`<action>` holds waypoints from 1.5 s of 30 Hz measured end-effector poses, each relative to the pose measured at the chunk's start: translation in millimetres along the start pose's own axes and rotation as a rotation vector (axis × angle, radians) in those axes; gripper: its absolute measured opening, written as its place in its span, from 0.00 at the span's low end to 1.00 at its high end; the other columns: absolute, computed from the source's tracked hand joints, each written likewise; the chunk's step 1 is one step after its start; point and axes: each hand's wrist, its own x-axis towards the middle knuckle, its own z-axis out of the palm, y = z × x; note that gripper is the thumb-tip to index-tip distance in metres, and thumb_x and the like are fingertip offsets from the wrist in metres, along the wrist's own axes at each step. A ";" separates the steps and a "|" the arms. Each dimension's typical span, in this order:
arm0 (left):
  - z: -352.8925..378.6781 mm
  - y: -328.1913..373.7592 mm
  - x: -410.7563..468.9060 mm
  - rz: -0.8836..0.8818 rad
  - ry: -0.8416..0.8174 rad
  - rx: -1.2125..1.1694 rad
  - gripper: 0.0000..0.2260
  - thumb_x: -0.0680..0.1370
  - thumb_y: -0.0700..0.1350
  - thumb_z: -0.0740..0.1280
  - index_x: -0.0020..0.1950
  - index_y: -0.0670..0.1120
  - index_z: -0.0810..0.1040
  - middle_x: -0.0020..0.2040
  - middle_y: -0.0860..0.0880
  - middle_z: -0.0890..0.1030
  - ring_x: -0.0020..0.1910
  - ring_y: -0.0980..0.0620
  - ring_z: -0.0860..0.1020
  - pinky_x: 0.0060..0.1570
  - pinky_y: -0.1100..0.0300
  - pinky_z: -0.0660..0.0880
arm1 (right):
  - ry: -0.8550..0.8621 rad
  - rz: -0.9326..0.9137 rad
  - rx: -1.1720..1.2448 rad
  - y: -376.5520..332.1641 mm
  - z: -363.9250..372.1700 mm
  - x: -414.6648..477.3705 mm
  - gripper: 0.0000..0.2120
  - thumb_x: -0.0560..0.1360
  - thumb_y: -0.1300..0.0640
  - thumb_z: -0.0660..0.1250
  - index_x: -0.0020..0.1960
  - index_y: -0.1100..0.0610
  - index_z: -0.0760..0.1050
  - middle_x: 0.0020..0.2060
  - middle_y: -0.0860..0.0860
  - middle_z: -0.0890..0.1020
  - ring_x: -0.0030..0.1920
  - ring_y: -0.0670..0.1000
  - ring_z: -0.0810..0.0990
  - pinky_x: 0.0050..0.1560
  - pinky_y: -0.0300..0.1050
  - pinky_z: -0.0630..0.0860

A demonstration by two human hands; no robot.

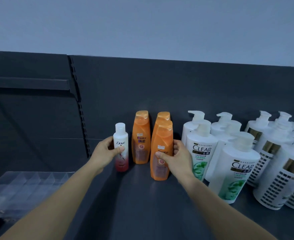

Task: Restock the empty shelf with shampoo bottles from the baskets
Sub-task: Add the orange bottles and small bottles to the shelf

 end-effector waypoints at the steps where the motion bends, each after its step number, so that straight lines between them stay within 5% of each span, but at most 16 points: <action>1: -1.5 -2.3 4.8 -0.003 -0.006 0.008 0.14 0.75 0.37 0.71 0.58 0.49 0.78 0.53 0.52 0.83 0.55 0.53 0.79 0.58 0.54 0.75 | 0.001 0.006 0.007 0.4 1.4 2.4 0.26 0.63 0.53 0.81 0.55 0.42 0.71 0.49 0.40 0.80 0.50 0.40 0.79 0.57 0.50 0.79; 12: -9.2 -21.3 37.5 -0.004 -0.063 0.080 0.18 0.75 0.41 0.71 0.65 0.47 0.76 0.59 0.50 0.79 0.61 0.50 0.76 0.64 0.46 0.73 | 0.039 0.023 -0.020 6.2 14.5 14.2 0.27 0.65 0.51 0.80 0.56 0.40 0.69 0.53 0.42 0.81 0.55 0.45 0.80 0.60 0.52 0.78; 21: -2.1 -27.1 35.3 0.083 0.018 0.201 0.23 0.74 0.41 0.73 0.67 0.49 0.71 0.59 0.55 0.77 0.59 0.54 0.75 0.57 0.57 0.71 | 0.087 0.037 -0.178 10.6 25.5 6.1 0.42 0.56 0.31 0.72 0.66 0.42 0.66 0.59 0.45 0.78 0.59 0.48 0.78 0.59 0.56 0.78; 28: 6.7 -31.1 38.0 0.029 0.075 0.388 0.19 0.71 0.40 0.75 0.60 0.44 0.75 0.51 0.50 0.78 0.49 0.50 0.76 0.45 0.58 0.70 | 0.108 0.051 -0.215 14.1 31.0 6.3 0.40 0.55 0.32 0.70 0.64 0.45 0.68 0.56 0.45 0.80 0.57 0.49 0.79 0.57 0.55 0.78; 36: 9.7 -32.7 38.8 0.091 0.092 0.473 0.17 0.72 0.43 0.74 0.58 0.44 0.74 0.49 0.49 0.76 0.49 0.50 0.74 0.45 0.59 0.67 | 0.088 0.045 -0.225 16.6 31.0 7.0 0.41 0.57 0.33 0.70 0.67 0.47 0.67 0.58 0.46 0.79 0.58 0.50 0.79 0.58 0.56 0.78; 45: 5.5 -26.3 23.2 0.025 0.041 0.582 0.26 0.70 0.42 0.75 0.64 0.45 0.68 0.59 0.47 0.76 0.58 0.46 0.75 0.53 0.52 0.73 | -0.004 0.060 -0.380 11.7 29.5 -7.6 0.41 0.69 0.48 0.75 0.75 0.56 0.59 0.66 0.52 0.74 0.66 0.54 0.74 0.65 0.56 0.74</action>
